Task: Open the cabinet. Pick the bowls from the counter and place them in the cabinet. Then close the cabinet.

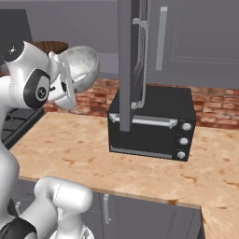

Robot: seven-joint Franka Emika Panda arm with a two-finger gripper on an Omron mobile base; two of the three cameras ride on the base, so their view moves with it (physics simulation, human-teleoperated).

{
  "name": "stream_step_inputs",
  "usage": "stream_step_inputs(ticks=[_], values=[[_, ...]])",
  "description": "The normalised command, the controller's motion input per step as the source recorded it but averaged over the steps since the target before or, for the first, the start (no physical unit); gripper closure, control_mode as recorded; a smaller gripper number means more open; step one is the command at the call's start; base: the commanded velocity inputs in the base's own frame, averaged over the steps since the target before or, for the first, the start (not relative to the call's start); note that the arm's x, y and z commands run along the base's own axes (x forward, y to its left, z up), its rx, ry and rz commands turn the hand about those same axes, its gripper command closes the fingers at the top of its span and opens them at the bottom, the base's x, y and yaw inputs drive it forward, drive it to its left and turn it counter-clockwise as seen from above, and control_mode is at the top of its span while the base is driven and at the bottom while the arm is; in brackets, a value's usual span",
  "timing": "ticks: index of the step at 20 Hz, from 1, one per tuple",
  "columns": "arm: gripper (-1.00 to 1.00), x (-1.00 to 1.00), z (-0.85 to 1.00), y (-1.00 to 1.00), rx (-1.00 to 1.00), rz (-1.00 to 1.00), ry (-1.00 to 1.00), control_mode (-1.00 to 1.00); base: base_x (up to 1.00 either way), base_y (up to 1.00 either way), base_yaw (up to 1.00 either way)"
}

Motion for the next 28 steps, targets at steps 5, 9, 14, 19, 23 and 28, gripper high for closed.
stream_step_inputs(ticks=[5,9,14,19,23,28], values=[[1.0,0.26,0.07,-0.08,0.0,0.0,-0.03,-1.0,0.0,0.0,0.0],[1.0,0.45,0.0,-0.06,0.0,0.0,0.0,-1.0,0.0,0.0,0.0],[1.0,0.46,0.0,-0.05,0.0,0.0,0.0,-1.0,0.0,0.0,0.0],[1.0,0.49,0.0,-0.06,0.0,0.0,0.0,-1.0,0.0,0.0,0.0],[1.0,0.56,0.0,0.0,0.06,0.0,0.01,-1.0,0.0,0.0,0.0],[1.0,0.43,0.06,0.0,0.06,0.0,0.0,-1.0,0.0,0.0,0.0]])
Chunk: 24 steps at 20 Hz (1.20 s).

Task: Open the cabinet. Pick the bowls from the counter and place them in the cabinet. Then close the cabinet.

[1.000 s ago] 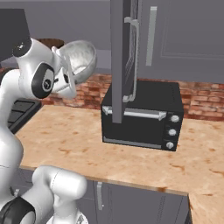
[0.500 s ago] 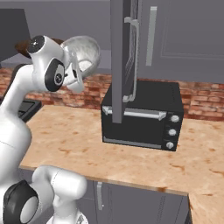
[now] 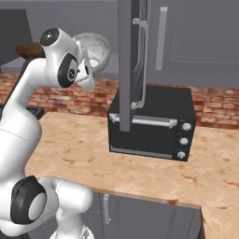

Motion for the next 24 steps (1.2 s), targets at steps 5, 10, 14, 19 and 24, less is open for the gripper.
stream_step_inputs(ticks=[5,10,14,19,24], values=[[1.0,0.3,0.11,0.0,0.02,0.0,0.0,-1.0,0.0,0.0,0.0],[1.0,0.27,0.06,0.0,0.0,0.0,0.0,-1.0,0.0,0.0,0.0],[1.0,0.16,0.0,0.01,0.0,0.0,0.0,-1.0,0.0,0.0,0.0],[1.0,0.11,0.0,0.01,0.0,0.0,-0.03,-1.0,0.0,0.0,0.0],[1.0,0.05,0.0,0.01,0.0,0.0,-0.07,-1.0,0.0,0.0,0.0]])
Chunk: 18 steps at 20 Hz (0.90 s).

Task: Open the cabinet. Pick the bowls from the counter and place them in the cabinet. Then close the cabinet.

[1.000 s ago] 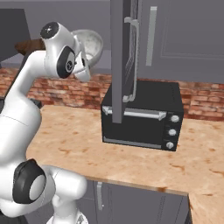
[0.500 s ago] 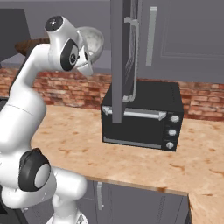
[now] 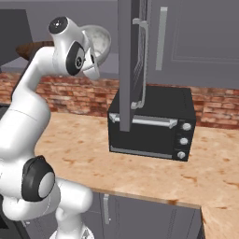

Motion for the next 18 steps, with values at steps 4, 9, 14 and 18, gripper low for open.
stream_step_inputs(ticks=[4,9,14,18], values=[[1.0,0.03,0.0,0.0,0.0,0.0,-0.09,-1.0,0.0,0.0,0.0],[1.0,0.1,0.0,0.0,0.0,0.0,-0.02,-1.0,0.0,0.0,0.0],[1.0,0.16,0.0,0.0,0.0,0.0,0.0,-1.0,0.0,0.0,0.0],[-1.0,0.16,0.0,0.0,0.0,0.0,0.0,-1.0,0.0,0.0,0.0]])
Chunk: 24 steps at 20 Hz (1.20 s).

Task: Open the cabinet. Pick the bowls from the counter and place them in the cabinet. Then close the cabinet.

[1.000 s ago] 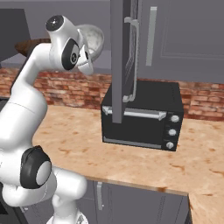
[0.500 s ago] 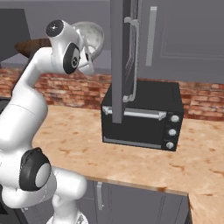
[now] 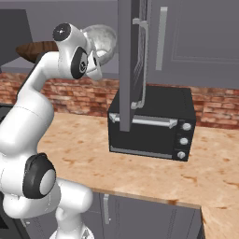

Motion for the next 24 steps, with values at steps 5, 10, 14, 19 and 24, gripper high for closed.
stream_step_inputs(ticks=[5,10,14,19,24], values=[[-1.0,0.12,0.0,0.0,0.0,0.0,-0.02,-1.0,0.0,0.0,0.0],[-1.0,0.02,0.0,0.0,0.0,0.0,-0.12,-1.0,0.0,0.0,0.0],[-1.0,0.0,0.01,0.0,0.0,0.0,-0.23,-1.0,0.0,0.0,0.0],[-1.0,-0.36,0.0,0.0,-0.01,0.0,-0.25,-1.0,0.0,0.0,0.0],[-1.0,-0.56,0.0,0.0,-0.05,0.0,-0.23,-1.0,0.0,0.0,0.0]])
